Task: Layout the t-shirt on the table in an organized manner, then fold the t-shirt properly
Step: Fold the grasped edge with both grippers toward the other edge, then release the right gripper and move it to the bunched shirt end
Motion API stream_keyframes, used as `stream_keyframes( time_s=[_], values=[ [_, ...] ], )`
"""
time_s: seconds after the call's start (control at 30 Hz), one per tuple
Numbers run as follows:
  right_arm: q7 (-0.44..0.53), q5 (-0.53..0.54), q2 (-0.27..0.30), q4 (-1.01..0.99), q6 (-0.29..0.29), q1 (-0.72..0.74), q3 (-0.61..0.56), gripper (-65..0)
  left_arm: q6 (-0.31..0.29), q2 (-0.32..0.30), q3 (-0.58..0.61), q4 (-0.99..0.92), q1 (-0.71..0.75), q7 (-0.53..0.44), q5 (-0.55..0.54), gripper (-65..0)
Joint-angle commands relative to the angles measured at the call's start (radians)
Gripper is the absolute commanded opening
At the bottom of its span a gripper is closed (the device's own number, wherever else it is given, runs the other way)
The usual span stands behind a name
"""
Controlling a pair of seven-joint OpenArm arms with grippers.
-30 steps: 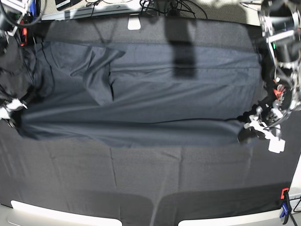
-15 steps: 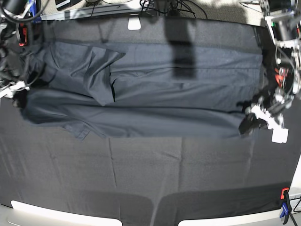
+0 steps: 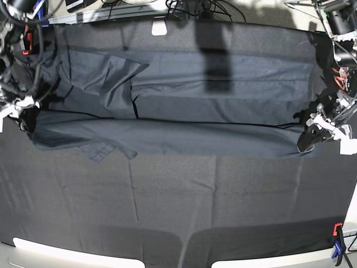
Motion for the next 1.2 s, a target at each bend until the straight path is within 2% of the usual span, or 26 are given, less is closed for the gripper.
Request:
stream_keyframes(
  time_s=[0.0, 0.17, 0.3, 0.4, 0.53, 0.73, 0.83, 0.9, 1.03, 1.07, 1.17],
  values=[
    [0.023, 0.014, 0.024, 0.033, 0.006, -0.003, 0.01, -65.0, -0.008, -0.019, -0.007, 0.027, 0.0, -0.019, -0.025, -65.0],
    [0.011, 0.013, 0.024, 0.058, 0.006, -0.047, 0.025, -65.0, -0.008, -0.02, -0.007, 0.1, 0.052, 0.025, -0.024, -65.0],
    [-0.01, 0.01, 0.024, 0.058, 0.006, -0.053, 0.096, -65.0, -0.008, -0.019, -0.007, 0.159, 0.08, 0.061, -0.024, -65.0],
    [-0.028, 0.011, 0.025, 0.058, 0.006, -0.056, 0.145, -65.0, -0.008, -0.019, -0.007, 0.169, 0.089, 0.081, -0.023, -65.0],
    [-0.037, 0.011, 0.025, 0.058, 0.006, -0.084, 0.152, -65.0, -0.008, -0.019, -0.007, 0.169, 0.09, 0.115, -0.022, -65.0],
    [-0.157, 0.018, 0.024, 0.058, 0.006, -0.085, 0.151, -65.0, -0.008, -0.019, -0.007, 0.169, 0.107, 0.108, 0.033, -65.0],
    [-0.228, 0.062, 0.025, 0.058, 0.006, -0.085, 0.151, -51.1, -0.008, -0.019, -0.007, 0.169, 0.112, 0.103, 0.051, -65.0],
    [-0.257, 0.093, 0.024, 0.058, 0.006, -0.085, 0.151, -44.5, -0.008, -0.019, -0.007, 0.169, 0.116, 0.103, 0.051, -65.0],
    [-0.266, 0.112, 0.025, 0.058, 0.006, -0.085, 0.151, -42.9, -0.008, -0.019, -0.007, 0.169, 0.115, 0.103, 0.053, -65.0],
    [-0.266, 0.112, 0.025, 0.058, 0.006, -0.085, 0.151, -42.9, -0.008, -0.019, -0.007, 0.169, 0.115, 0.103, 0.053, -61.3],
    [-0.264, 0.122, 0.025, 0.058, 0.006, -0.082, 0.151, -42.9, -0.008, -0.02, -0.007, 0.169, 0.114, 0.103, 0.052, -42.7]
  ],
)
